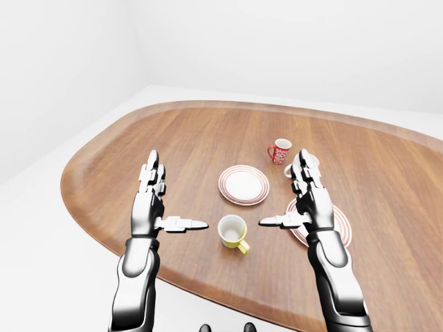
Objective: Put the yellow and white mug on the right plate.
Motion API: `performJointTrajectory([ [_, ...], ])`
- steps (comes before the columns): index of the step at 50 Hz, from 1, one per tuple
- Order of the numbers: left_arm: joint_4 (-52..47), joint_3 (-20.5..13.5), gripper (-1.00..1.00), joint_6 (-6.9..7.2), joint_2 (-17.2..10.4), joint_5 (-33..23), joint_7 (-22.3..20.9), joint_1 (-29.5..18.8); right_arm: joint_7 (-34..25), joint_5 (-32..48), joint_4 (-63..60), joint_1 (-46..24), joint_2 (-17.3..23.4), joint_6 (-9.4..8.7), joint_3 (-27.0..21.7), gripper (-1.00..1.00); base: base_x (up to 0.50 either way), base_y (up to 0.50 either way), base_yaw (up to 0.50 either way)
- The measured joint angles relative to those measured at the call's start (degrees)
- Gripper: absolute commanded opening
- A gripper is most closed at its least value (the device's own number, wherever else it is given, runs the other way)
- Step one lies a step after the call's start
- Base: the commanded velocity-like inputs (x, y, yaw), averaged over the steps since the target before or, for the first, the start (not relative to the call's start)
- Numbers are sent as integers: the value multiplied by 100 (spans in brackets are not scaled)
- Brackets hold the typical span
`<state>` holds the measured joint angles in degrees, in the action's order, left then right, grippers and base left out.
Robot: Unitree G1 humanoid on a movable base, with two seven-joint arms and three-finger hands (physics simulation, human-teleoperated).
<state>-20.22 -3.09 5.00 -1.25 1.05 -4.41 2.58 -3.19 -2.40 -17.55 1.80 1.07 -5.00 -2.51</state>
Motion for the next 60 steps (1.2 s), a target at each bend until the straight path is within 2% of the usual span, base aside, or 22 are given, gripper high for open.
performJointTrajectory([
  [34, -67, -85, 100, 0, -31, 42, -12, -58, -41, 198, 47, 20, -5, 0, 92, 100, 6, 2, 0],
  [60, -74, -357, 100, 0, -149, 183, 6, -304, -62, 950, 50, -292, 107, 0, 89, 100, 0, 0, 0],
])
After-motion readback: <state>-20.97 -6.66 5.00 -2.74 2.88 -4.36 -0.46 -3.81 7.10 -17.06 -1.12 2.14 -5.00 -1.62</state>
